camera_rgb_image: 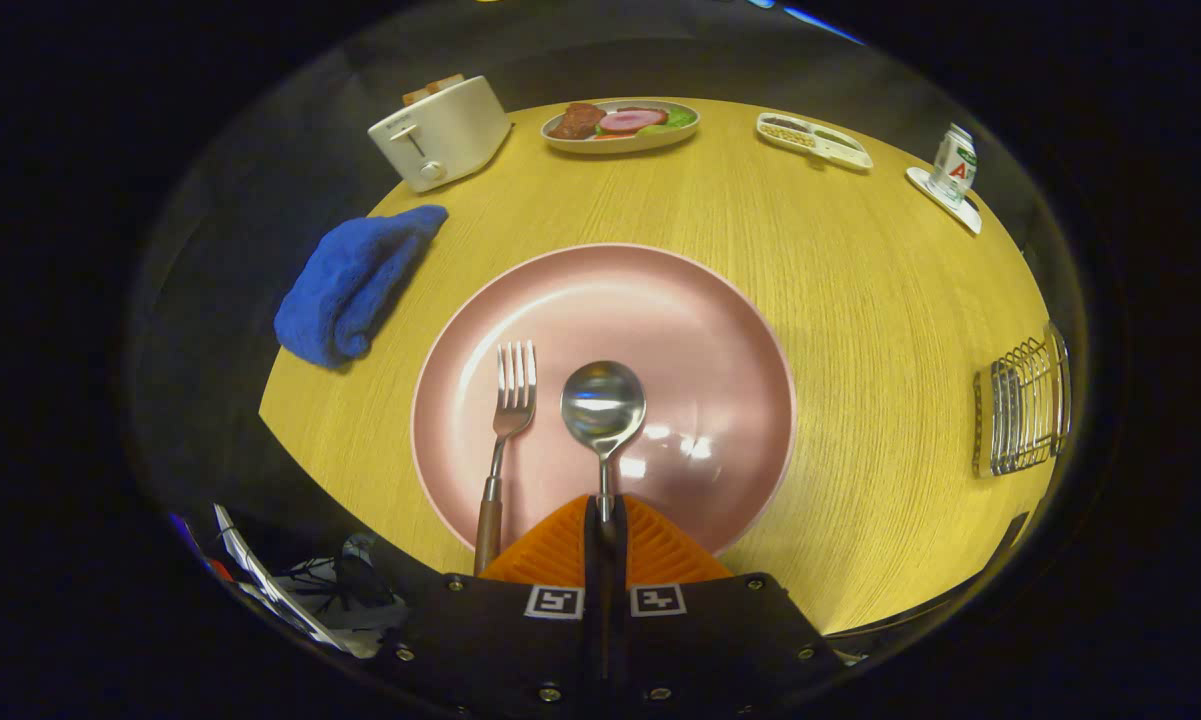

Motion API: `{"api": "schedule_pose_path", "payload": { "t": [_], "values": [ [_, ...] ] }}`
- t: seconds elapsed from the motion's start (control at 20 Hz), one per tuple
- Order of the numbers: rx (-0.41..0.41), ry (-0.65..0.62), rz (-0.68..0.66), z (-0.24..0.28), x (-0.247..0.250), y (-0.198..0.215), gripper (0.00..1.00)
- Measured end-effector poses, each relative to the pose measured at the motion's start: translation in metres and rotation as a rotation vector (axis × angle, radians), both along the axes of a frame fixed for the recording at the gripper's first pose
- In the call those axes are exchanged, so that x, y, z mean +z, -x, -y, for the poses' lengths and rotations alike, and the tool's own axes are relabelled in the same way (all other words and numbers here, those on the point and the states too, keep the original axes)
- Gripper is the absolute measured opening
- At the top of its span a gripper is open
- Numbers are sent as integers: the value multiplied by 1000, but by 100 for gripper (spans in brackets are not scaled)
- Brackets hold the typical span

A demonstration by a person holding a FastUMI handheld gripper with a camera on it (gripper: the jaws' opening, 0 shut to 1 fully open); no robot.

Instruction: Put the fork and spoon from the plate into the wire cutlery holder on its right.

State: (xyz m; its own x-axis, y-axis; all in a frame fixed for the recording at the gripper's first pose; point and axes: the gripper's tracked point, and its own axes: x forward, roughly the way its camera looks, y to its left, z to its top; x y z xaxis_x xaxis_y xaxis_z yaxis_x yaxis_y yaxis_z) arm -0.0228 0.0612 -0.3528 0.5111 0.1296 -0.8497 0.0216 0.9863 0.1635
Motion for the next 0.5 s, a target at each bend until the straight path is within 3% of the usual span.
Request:
{"api": "schedule_pose_path", "payload": {
  "t": [0.5],
  "values": [
    [-101,-53,52,26,25,-19,2]
  ]
}}
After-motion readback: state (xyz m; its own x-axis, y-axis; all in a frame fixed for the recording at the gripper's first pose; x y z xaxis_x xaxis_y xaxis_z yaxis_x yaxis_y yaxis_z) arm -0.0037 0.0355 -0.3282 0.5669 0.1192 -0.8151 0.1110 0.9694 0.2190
